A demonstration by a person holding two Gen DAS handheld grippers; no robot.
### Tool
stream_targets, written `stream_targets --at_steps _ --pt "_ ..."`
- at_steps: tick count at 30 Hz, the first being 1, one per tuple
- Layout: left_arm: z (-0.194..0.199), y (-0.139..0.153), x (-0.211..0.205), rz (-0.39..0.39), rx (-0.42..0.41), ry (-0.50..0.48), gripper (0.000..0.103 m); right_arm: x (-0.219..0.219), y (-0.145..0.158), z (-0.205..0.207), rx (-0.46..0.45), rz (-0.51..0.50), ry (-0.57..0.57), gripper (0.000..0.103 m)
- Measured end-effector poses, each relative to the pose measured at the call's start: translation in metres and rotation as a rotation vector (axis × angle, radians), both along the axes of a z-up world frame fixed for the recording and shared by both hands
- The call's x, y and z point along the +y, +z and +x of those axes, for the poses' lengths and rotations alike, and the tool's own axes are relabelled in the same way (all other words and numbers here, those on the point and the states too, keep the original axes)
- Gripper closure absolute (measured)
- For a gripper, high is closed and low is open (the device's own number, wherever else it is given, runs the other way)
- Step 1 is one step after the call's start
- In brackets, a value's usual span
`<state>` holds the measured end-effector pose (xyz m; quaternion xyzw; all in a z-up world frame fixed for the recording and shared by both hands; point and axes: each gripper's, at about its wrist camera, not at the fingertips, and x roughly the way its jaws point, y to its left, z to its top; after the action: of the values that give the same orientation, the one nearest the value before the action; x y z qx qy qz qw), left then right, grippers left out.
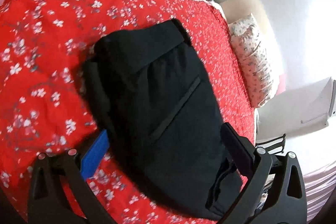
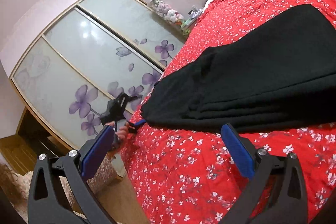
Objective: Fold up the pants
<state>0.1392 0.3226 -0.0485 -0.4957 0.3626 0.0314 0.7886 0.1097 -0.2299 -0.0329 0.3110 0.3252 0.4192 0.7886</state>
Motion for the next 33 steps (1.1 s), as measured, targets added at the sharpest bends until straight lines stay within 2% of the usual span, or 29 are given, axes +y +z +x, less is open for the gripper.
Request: stream_targets --at_steps 3,5,6,8,10,12,19,22,23,24,25,26,27,29,31,32,33 --pt "-0.007 0.019 -0.007 0.009 -0.131 -0.021 0.003 0.002 -0.004 0.002 0.014 -0.008 0.006 0.001" --pt "-0.014 0.033 -0.011 0.047 -0.223 -0.063 0.004 0.004 -0.006 0.003 0.021 -0.009 0.008 0.001" --pt "-0.016 0.034 -0.012 0.068 -0.235 -0.073 0.004 0.004 -0.007 0.003 0.023 -0.008 0.012 0.001" --pt "-0.012 0.028 -0.011 0.074 -0.19 -0.07 0.004 0.005 -0.008 0.003 0.024 -0.013 0.014 0.001" --pt "-0.01 0.012 -0.006 0.038 -0.126 -0.032 0.004 0.008 -0.007 0.003 0.024 -0.021 0.02 0.001" --pt "-0.013 0.002 -0.002 0.013 -0.112 0.003 0.009 0.008 -0.007 0.002 0.021 -0.028 0.022 0.001" --pt "0.003 -0.002 -0.005 0.096 -0.024 0.037 0.014 0.012 -0.008 0.002 0.026 -0.031 0.031 0.001" --pt "0.001 0.0 -0.005 0.08 -0.024 0.084 0.036 0.014 -0.008 0.002 0.024 -0.039 0.038 0.001" --pt "0.003 0.001 -0.005 0.075 -0.034 0.094 0.051 0.015 -0.008 0.002 0.023 -0.04 0.041 0.001" --pt "0.0 0.003 -0.003 0.073 -0.047 0.097 0.071 0.016 -0.008 0.002 0.024 -0.043 0.044 0.001" --pt "-0.004 0.005 -0.002 0.069 -0.082 0.083 0.08 0.017 -0.008 0.002 0.025 -0.044 0.046 0.001" --pt "-0.005 0.007 -0.001 0.063 -0.112 0.065 0.082 0.018 -0.008 0.002 0.025 -0.044 0.049 0.001" --pt "-0.006 0.01 -0.002 0.066 -0.132 0.049 0.082 0.019 -0.009 0.002 0.026 -0.047 0.052 0.001" --pt "-0.003 0.012 -0.002 0.096 -0.118 0.033 0.081 0.021 -0.009 0.002 0.027 -0.055 0.056 0.001" --pt "0.003 0.004 0.002 0.051 -0.088 0.057 0.07 0.023 -0.009 0.001 0.025 -0.066 0.058 0.001" --pt "0.005 -0.001 0.005 0.018 -0.081 0.075 0.057 0.023 -0.009 0.0 0.023 -0.07 0.058 0.001" --pt "0.01 -0.005 0.005 -0.01 -0.076 0.091 0.049 0.024 -0.009 0.0 0.021 -0.073 0.058 0.001"
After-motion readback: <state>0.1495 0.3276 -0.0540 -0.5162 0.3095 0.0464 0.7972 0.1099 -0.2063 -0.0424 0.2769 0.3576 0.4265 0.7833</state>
